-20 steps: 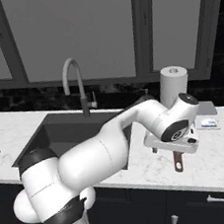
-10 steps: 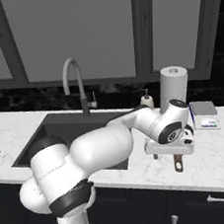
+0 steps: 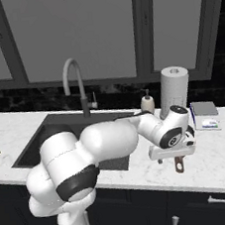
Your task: Pick the pan and sponge and place them into the sink. Then turn on the water.
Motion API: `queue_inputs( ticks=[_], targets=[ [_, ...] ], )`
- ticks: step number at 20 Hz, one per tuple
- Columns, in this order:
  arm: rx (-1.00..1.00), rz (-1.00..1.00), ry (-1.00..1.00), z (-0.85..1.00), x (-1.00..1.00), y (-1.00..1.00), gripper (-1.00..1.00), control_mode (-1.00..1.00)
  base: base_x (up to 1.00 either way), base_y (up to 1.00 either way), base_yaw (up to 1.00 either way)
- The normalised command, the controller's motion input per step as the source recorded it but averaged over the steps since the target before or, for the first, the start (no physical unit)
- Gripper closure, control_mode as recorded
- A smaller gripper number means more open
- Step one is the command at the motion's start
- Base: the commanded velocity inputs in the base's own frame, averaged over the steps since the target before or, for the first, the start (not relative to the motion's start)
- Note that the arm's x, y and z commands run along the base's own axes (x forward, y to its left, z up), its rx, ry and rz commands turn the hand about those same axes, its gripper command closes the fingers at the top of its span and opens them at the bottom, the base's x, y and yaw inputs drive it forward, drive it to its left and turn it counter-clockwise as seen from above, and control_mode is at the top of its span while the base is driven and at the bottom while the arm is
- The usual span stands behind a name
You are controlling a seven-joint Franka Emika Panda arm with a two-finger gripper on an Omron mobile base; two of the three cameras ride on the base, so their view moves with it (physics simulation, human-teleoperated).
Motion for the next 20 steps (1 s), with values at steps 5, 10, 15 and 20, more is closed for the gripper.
queue_inputs(
  ticks=[5, 10, 15, 20],
  targets=[
    [0.00, 0.05, 0.00, 0.00, 0.37, -0.15, -1.00, -1.00, 0.00, 0.00, 0.00],
    [0.00, 0.00, 0.00, -0.17, 0.35, -0.14, -1.00, -1.00, 0.00, 0.00, 0.00],
    [0.05, 0.00, 0.00, -0.08, 0.32, -0.40, -1.00, -1.00, 0.00, 0.00, 0.00],
    [0.07, 0.00, 0.00, 0.00, 0.24, -0.38, -1.00, -1.00, 0.00, 0.00, 0.00]
  ],
)
